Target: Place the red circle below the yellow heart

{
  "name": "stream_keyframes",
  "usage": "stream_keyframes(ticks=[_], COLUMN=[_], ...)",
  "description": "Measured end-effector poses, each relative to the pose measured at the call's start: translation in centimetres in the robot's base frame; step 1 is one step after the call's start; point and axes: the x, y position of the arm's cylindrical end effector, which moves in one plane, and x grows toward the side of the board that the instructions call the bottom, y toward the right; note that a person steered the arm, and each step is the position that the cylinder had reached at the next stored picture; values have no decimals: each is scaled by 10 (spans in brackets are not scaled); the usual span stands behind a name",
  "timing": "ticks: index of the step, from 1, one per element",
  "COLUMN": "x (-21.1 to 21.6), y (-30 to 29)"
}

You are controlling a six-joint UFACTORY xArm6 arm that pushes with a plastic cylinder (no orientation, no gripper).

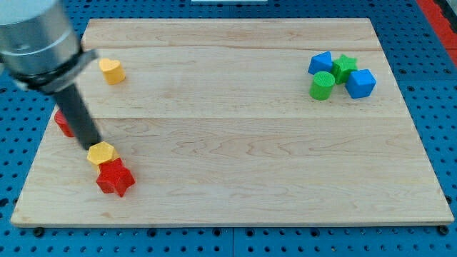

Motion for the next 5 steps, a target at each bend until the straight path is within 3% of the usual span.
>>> stream_keyframes(ticks=[4, 5], x=[-49, -61], y=[-57, -42])
